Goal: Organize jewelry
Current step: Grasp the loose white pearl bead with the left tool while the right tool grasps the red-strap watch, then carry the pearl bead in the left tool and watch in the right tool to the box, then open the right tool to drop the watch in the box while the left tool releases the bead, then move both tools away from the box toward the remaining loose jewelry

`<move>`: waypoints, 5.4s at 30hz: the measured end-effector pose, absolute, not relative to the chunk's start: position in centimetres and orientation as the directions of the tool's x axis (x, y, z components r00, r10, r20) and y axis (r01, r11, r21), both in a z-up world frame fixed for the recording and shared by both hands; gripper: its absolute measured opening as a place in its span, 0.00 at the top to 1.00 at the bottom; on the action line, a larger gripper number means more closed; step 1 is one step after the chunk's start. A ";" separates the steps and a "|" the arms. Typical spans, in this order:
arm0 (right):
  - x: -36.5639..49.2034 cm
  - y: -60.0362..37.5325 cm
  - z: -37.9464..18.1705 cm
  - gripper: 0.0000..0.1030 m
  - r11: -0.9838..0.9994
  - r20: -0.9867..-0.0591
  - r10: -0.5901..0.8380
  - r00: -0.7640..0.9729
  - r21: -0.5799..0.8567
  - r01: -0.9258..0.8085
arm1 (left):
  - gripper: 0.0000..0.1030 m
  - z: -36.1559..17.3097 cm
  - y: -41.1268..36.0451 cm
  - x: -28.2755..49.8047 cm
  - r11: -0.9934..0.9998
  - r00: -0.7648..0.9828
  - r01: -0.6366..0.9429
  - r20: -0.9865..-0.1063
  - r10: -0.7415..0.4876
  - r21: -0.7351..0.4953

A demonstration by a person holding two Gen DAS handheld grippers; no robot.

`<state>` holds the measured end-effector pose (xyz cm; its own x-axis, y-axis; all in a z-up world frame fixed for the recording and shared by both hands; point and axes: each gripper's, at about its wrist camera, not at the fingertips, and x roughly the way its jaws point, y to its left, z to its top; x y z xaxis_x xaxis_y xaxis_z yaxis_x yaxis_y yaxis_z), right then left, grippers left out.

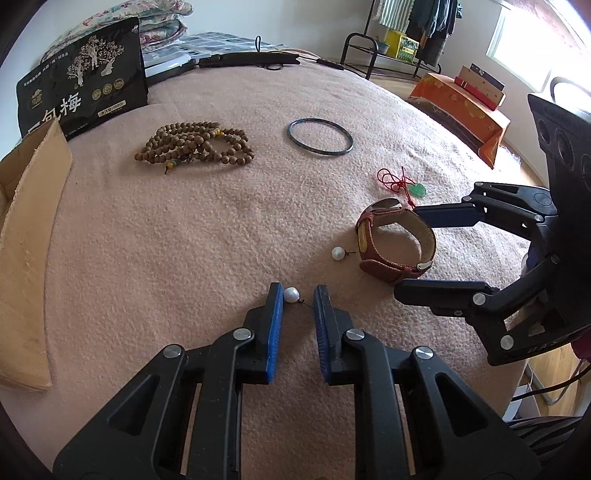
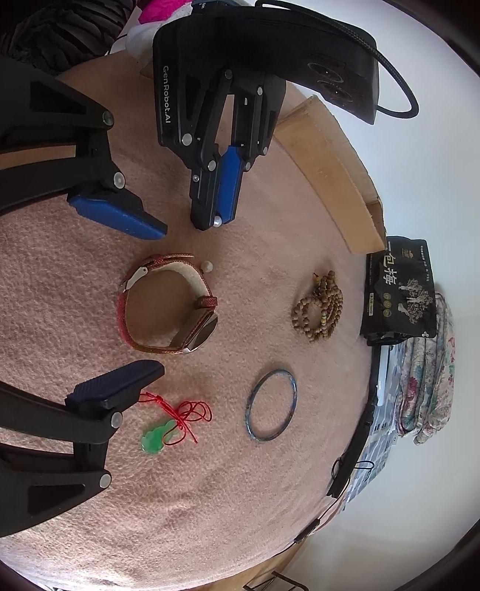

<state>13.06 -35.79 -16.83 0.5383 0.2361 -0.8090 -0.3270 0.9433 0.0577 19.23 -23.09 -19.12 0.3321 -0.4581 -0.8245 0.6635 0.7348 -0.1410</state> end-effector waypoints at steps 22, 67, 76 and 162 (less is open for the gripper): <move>12.5 -36.1 -16.5 0.45 0.945 -0.806 0.230 0.545 0.052 -0.322 | 0.93 -18.6 -22.5 19.2 0.754 0.363 0.642 -0.812 -0.457 -0.137; 19.1 -28.3 -5.5 0.46 0.921 -0.662 0.331 0.673 0.072 -0.382 | 0.93 -7.8 -5.2 24.5 0.912 0.648 0.390 -0.667 -0.368 -0.124; 23.1 -23.8 -5.2 0.46 0.915 -0.654 0.345 0.673 0.074 -0.397 | 0.93 -8.3 -1.3 27.1 0.950 0.679 0.281 -0.672 -0.295 -0.134; 25.0 -23.0 -2.3 0.25 0.946 -0.601 0.304 0.739 0.101 -0.308 | 0.58 -5.3 -2.9 24.8 0.967 0.725 0.247 -0.651 -0.224 -0.058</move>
<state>24.98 -23.02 -2.32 0.7387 0.3043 -0.6015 -0.3076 0.9462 0.1008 24.85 -2.89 -5.30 0.7252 -0.2244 -0.6509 0.2471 0.9672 -0.0581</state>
